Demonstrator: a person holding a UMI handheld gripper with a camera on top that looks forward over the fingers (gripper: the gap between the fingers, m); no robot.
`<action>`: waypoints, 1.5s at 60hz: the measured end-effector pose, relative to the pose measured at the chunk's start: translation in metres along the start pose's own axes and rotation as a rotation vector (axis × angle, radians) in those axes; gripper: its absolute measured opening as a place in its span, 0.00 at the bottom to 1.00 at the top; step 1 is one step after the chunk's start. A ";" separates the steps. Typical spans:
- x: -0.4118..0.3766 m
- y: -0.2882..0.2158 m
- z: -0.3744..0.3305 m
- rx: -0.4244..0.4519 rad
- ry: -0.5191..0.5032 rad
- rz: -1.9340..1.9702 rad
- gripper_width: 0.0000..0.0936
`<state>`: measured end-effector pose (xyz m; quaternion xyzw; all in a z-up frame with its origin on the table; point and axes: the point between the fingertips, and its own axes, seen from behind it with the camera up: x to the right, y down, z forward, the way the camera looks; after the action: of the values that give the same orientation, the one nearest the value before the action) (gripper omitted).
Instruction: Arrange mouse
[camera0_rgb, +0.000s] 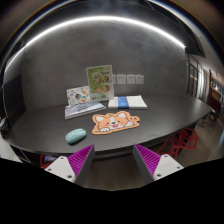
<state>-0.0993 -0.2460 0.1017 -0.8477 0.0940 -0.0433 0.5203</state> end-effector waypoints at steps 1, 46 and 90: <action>-0.002 -0.001 0.000 0.002 -0.008 -0.001 0.89; -0.218 0.036 0.182 -0.075 -0.388 -0.150 0.89; -0.133 -0.135 0.140 0.270 -0.286 -0.138 0.45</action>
<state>-0.1903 -0.0369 0.1617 -0.7722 -0.0460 0.0296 0.6330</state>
